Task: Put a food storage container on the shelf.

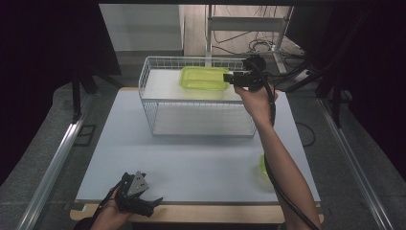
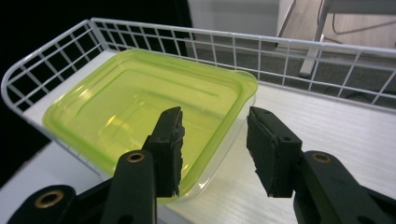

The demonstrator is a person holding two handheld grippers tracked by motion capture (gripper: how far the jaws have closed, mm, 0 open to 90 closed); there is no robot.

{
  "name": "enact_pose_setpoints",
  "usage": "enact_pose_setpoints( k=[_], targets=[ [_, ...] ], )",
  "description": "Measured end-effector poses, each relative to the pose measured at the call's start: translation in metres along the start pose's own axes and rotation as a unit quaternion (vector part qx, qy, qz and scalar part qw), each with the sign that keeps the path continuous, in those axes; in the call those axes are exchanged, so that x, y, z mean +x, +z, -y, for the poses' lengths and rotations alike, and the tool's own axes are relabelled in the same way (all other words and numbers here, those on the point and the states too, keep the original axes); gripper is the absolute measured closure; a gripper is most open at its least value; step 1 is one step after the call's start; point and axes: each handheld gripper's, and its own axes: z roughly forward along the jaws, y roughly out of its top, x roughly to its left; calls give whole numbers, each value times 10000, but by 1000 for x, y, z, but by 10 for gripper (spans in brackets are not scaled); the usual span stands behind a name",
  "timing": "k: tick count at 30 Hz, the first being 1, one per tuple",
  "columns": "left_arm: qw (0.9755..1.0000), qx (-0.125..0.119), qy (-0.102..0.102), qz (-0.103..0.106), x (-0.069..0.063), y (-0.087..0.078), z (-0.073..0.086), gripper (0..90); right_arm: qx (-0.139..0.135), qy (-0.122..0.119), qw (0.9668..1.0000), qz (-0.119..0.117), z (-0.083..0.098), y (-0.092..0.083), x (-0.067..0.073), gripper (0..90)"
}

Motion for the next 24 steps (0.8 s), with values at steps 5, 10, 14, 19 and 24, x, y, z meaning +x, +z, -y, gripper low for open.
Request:
enact_pose_setpoints(
  k=[5, 10, 14, 19, 24],
  targets=[
    [9999, -27, -126, 30, 1, -3, -2, 16, -27, -243, 9994, -240, 9, -13, 9, 533],
    [9994, -267, -211, 67, 5, -8, -1, 26, -54, -434, 9982, -411, 22, -25, 14, 478],
    [9991, -393, -147, 41, 6, -7, 1, 33, -102, -505, 9972, -542, 35, -34, 16, 419],
    [9974, -659, -242, 138, 8, -8, 2, 31, -84, -598, 9962, -635, 53, -42, 21, 325],
    [9954, -795, -515, 113, 12, -12, 2, 27, -32, -771, 9952, -608, 70, -47, 26, 241]
  ],
)
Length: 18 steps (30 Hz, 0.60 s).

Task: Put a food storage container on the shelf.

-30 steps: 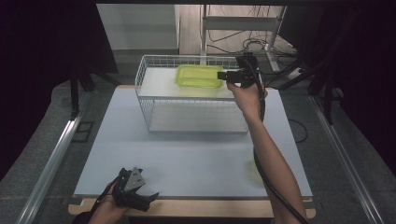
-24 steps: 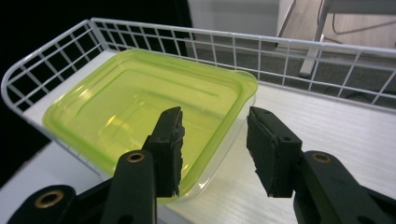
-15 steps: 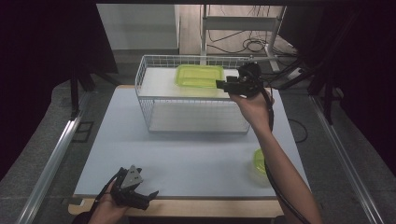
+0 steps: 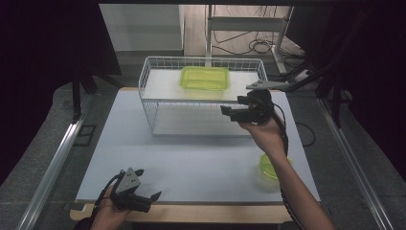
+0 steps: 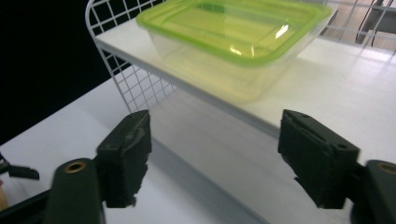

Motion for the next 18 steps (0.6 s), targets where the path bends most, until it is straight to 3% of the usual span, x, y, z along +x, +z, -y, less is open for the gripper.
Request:
enact_pose_setpoints(
  k=[5, 13, 18],
  targets=[
    [9999, 13, -102, -17, 3, -1, 0, 27, 22, -108, 9999, -24, 16, -5, 6, 203],
    [9998, 164, 108, -84, 0, 1, 0, 28, 71, -166, 9997, -151, 46, -11, 7, 122],
    [9997, 187, 127, -97, 0, 2, 0, 30, 111, -126, 9997, -151, 67, -16, 2, 113]
  ],
)
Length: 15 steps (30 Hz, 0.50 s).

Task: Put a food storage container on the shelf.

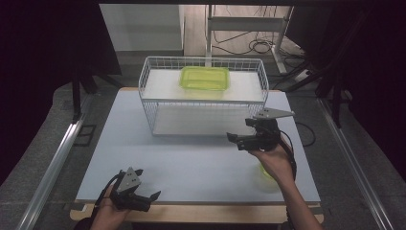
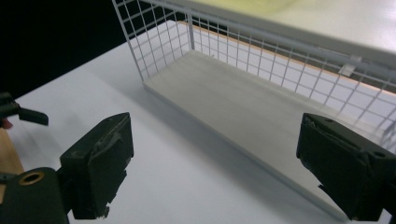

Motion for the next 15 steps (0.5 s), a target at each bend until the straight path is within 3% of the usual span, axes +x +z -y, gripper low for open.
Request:
enact_pose_setpoints(
  k=[4, 11, 15],
  targets=[
    [10000, -23, 28, 18, -1, 0, 0, 30, 37, -10, 10000, 38, 17, -5, -1, 105],
    [9998, -27, 202, 15, -5, 0, -2, 28, -37, 53, 9998, -198, 44, -11, 4, 111],
    [9997, 3, 252, -9, -6, 0, -2, 28, -8, 67, 9998, -201, 58, -12, 7, 110]
  ],
)
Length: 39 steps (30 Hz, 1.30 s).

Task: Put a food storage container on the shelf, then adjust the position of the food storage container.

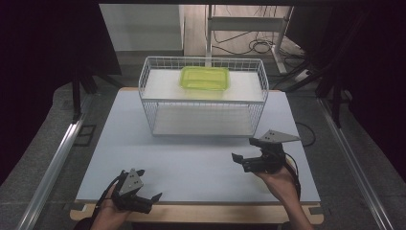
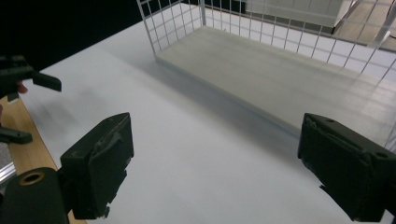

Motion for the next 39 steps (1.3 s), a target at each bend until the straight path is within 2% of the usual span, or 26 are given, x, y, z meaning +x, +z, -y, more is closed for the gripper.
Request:
enact_pose_setpoints(
  k=[5, 11, 16, 23, 27, 31, 34, 35, 37, 39],
  targets=[
    [10000, 32, 35, -35, 0, 0, 1, 27, 89, 138, 9999, 36, 16, 0, 5, 111],
    [9997, 118, 154, -127, -1, 1, 1, 25, 363, 87, 9993, -96, 34, 8, 14, 94],
    [9996, 145, 175, -155, -1, 1, 1, 25, 576, -83, 9983, -60, 47, 16, 19, 72],
    [9995, 176, 205, -189, -1, 1, 1, 24, 785, -98, 9969, -4, 55, 22, 19, 44],
    [9994, 206, 211, -182, -1, 2, 2, 24, 757, -46, 9971, 85, 54, 18, 16, 41],
    [9993, 213, 234, -204, -1, 1, 2, 23, 640, 6, 9976, 254, 50, 8, 8, 181],
    [9993, 215, 239, -212, -1, 1, 2, 23, 632, 94, 9962, 599, 51, -3, -3, 311],
    [9992, 219, 241, -213, -1, 1, 1, 23, 615, 128, 9953, 734, 52, -9, -8, 373],
    [9992, 229, 244, -211, -2, 2, 1, 23, 593, 178, 9946, 829, 54, -17, -16, 486],
    [9992, 240, 255, -211, -2, 2, 1, 22, 567, 136, 9933, 1002, 57, -27, -25, 641]
  ],
)
